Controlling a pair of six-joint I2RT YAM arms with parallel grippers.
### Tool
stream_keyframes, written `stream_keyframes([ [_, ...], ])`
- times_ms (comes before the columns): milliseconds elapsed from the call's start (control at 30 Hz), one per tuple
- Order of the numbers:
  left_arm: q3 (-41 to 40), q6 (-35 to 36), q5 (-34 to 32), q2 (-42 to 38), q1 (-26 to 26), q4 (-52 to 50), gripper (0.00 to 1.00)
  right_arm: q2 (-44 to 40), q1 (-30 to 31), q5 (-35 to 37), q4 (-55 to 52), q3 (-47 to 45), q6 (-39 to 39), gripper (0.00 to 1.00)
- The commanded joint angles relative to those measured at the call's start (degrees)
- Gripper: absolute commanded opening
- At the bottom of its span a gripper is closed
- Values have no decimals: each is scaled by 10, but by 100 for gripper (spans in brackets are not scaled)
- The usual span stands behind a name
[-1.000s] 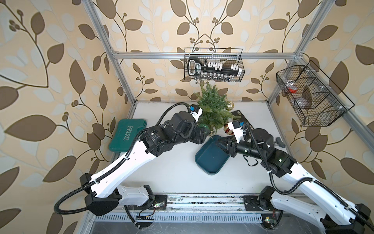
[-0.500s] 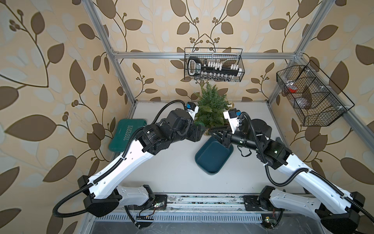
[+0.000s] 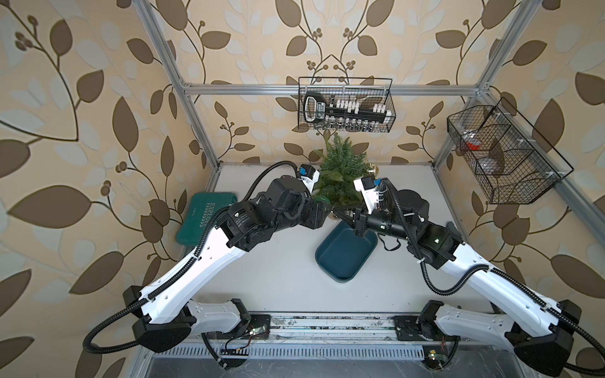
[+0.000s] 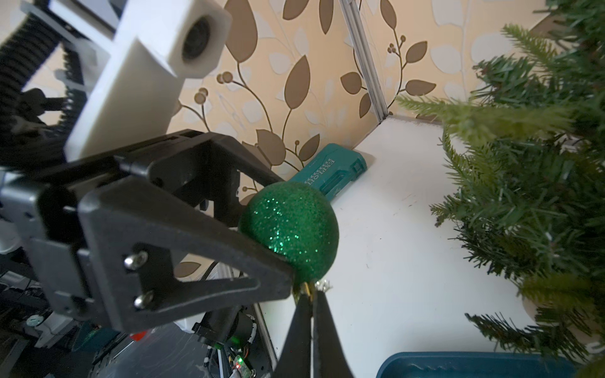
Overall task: Decorate the small christmas tree with ornaments
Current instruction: Hang an ornament on the christmas tree.
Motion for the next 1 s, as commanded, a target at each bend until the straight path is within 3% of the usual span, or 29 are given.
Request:
stream_keyframes([
  [0, 5, 4, -12, -19, 8, 12, 55, -1, 2, 17, 11, 20, -2, 0],
  [433, -9, -14, 36, -21, 68, 42, 55, 0, -6, 43, 48, 31, 6, 0],
  [533, 1, -12, 43, -13, 70, 42, 55, 9, -6, 37, 51, 41, 6, 18],
  [667, 2, -11, 51, -7, 70, 43, 55, 27, -6, 21, 47, 61, 2, 28],
  [967, 3, -14, 51, -10, 71, 45, 55, 53, -6, 4, 39, 71, 4, 31],
])
